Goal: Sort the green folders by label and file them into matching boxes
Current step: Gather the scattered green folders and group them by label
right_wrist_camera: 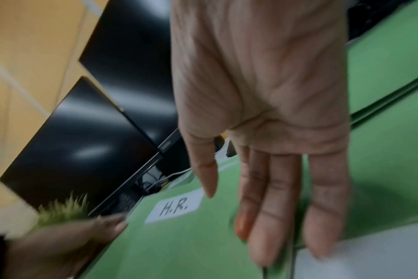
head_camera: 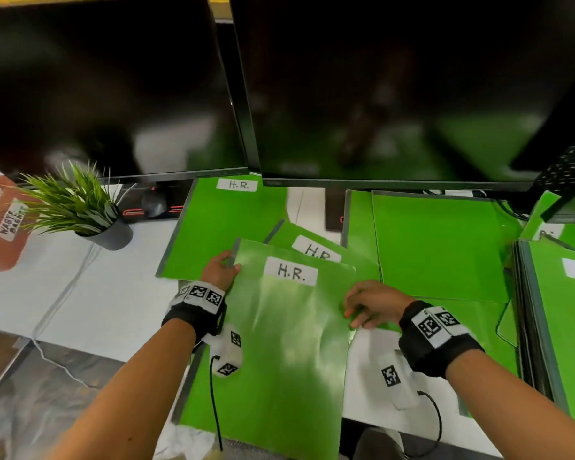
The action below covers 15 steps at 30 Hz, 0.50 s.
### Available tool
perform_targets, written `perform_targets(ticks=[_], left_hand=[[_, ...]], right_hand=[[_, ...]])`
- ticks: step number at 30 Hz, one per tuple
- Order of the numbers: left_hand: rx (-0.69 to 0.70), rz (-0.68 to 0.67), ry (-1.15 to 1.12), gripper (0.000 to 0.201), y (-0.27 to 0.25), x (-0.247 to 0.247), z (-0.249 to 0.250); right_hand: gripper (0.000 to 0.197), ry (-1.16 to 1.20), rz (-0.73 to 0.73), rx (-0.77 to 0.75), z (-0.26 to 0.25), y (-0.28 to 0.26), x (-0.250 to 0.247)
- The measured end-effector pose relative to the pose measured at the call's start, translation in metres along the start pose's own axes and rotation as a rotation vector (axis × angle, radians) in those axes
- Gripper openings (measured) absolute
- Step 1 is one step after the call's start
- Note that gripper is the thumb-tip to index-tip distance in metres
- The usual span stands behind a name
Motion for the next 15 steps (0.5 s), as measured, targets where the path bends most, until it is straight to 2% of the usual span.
perform_targets(ticks=[5, 7, 10, 13, 15], left_hand=[[0.113, 0.092, 0.147, 0.037, -0.004, 0.012, 0.034], [0.097, 0.068, 0.208, 0.042, -0.005, 0.019, 0.041], [0.035, -0.045, 0.198, 0.054, -0.006, 0.028, 0.044], [-0.040, -0.106, 0.004, 0.059, -0.004, 0.024, 0.042], [-0.094, -0.101, -0.157, 0.061, 0.000, 0.014, 0.037]], right_hand=[[0.029, -0.380, 0.075, 0.146, 0.009, -0.001, 0.003], [0.037, -0.475, 0.103, 0.161, 0.011, -0.005, 0.002], [0.039, -0.327, 0.078, 0.186, 0.017, -0.004, 0.004], [0.033, -0.094, 0.048, 0.184, 0.020, -0.007, 0.007], [0.026, -0.036, 0.037, 0.116, 0.015, -0.011, 0.009]])
Point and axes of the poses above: each hand's wrist, its own y-axis towards the middle knuckle, its own x-axis out of the palm, z = x × y, the point moved 3 cm from there along y, towards the middle knuckle, and after that the axes turned 6 degrees about y, right-handed, at the moved point
